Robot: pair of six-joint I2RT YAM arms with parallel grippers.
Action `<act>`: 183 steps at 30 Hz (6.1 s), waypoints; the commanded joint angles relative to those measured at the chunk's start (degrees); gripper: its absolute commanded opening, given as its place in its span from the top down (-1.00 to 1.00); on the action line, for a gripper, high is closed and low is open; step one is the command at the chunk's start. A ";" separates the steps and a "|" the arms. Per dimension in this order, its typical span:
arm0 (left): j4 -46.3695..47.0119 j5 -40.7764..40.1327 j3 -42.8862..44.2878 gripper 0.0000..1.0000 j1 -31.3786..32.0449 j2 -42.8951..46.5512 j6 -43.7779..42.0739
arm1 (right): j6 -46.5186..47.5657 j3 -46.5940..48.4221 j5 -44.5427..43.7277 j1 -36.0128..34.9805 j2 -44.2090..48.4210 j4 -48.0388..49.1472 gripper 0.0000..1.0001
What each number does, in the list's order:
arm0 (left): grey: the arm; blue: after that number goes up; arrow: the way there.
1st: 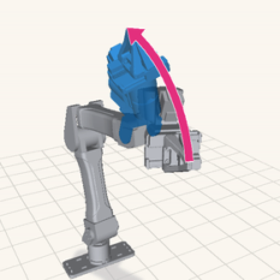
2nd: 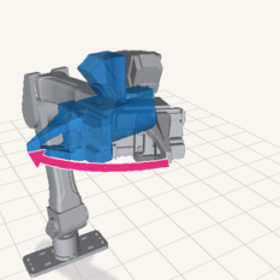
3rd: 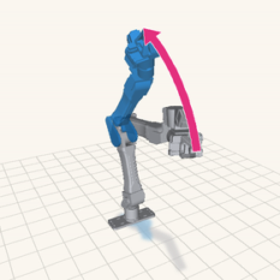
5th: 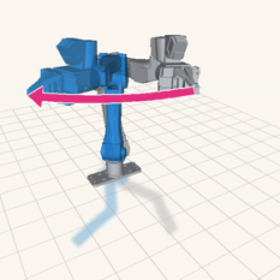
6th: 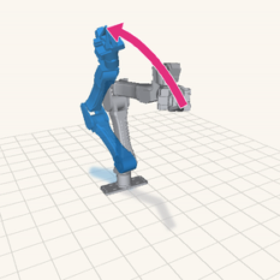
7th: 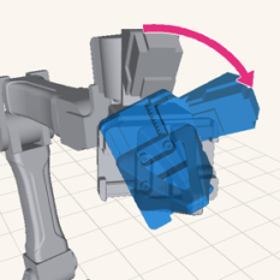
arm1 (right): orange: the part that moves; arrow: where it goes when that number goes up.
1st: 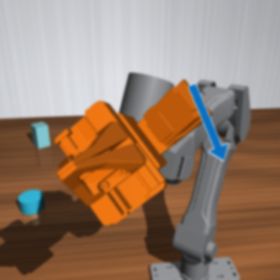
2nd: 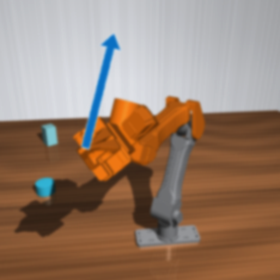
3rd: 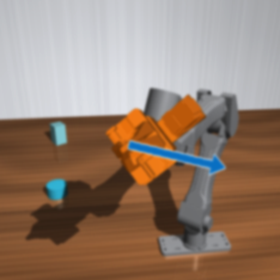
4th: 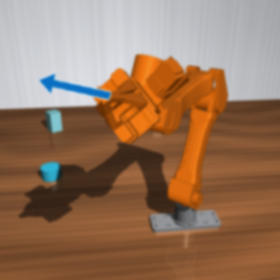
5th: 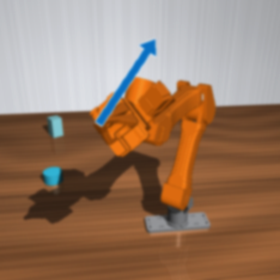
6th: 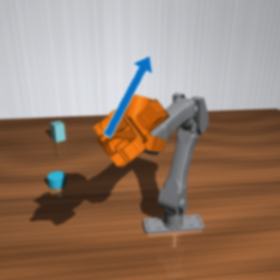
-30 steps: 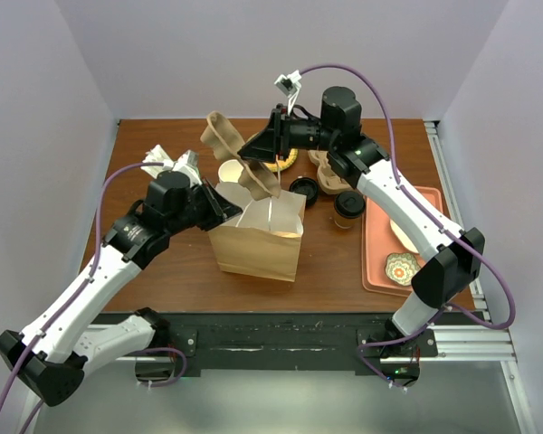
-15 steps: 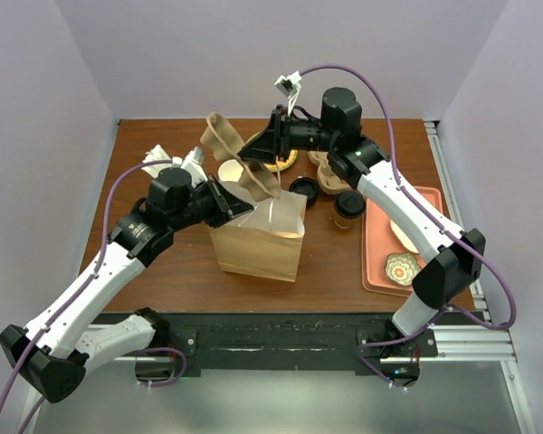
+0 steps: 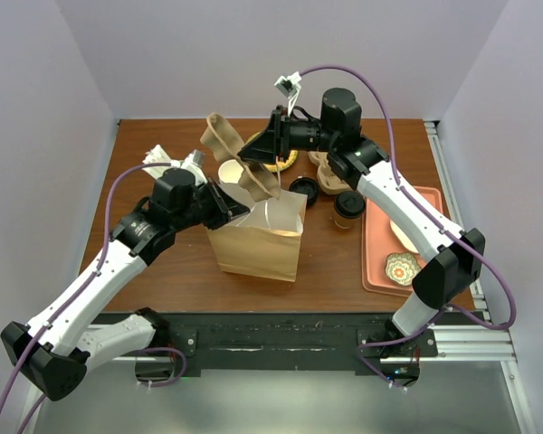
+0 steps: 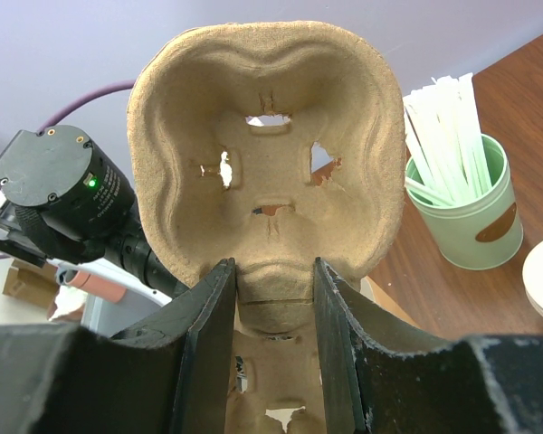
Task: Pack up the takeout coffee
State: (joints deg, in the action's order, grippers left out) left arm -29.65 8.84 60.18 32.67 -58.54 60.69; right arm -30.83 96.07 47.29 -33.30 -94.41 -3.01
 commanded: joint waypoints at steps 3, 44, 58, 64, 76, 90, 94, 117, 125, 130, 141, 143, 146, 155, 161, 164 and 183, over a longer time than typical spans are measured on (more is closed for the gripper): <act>-0.76 -2.06 2.13 1.00 -0.06 -0.26 0.22 | 0.07 -0.62 0.17 0.25 3.36 2.04 0.58; 11.45 12.33 -0.51 1.00 -0.06 -0.78 0.66 | -0.28 -1.06 -0.53 0.34 4.24 2.21 0.58; 16.64 18.49 -2.00 1.00 0.12 0.80 -1.10 | 2.08 -1.68 -1.67 0.34 4.23 -0.50 0.59; 19.28 21.48 -3.14 1.00 0.12 1.77 -1.09 | 4.46 -2.38 -2.64 0.25 4.85 -2.79 0.59; 16.64 20.95 -7.01 1.00 0.21 6.51 -2.24 | 12.02 -2.20 -1.15 0.25 6.08 -11.67 0.59; 11.81 19.11 -6.83 1.00 0.12 9.24 -4.61 | 21.33 -1.94 -1.06 -0.01 9.33 -23.36 0.59; 10.93 19.02 -6.75 1.00 0.12 9.76 -5.14 | 24.58 -2.91 -1.32 -0.71 10.30 -25.38 0.60; 1.27 16.48 -2.80 1.00 0.12 11.61 -7.95 | 38.12 -4.23 -16.52 -5.72 14.61 -37.33 0.60; -16.13 -0.48 8.45 0.94 0.03 10.56 -9.62 | 40.76 -3.96 -19.95 -8.27 14.78 -39.80 0.61; -18.25 -3.74 9.95 0.92 0.12 7.40 -8.22 | 41.90 -2.47 -21.97 -9.41 13.90 -41.64 0.61; -15.71 -4.10 8.90 0.53 0.03 5.10 -8.04 | 42.78 -1.77 -26.01 -10.73 13.90 -43.31 0.61; -13.34 -2.96 7.76 0.48 0.03 5.37 -7.95 | 42.78 -1.77 -26.10 -10.73 13.90 -43.57 0.62; -11.92 -2.25 6.44 0.42 0.03 5.37 -7.95 | 42.87 -1.68 -26.54 -10.82 13.73 -43.84 0.62; -12.98 -3.48 6.17 0.49 0.03 3.35 -9.97 | 42.96 -0.80 -27.07 -11.17 13.29 -44.63 0.62; -12.19 -2.69 6.44 0.75 0.12 2.29 -11.20 | 43.05 0.43 -27.16 -11.44 12.41 -45.16 0.63; -12.36 -3.13 6.88 1.00 0.12 2.38 -11.55 | 43.13 0.70 -27.51 -11.61 12.32 -45.51 0.63; -10.87 -1.90 6.53 1.00 0.12 3.61 -12.43 | 44.98 -0.71 -39.01 -16.53 10.04 -51.40 0.65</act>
State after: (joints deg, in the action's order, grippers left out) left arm -43.29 6.39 66.00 32.71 -56.29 49.80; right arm 13.04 94.43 13.61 -48.93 -83.46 -53.17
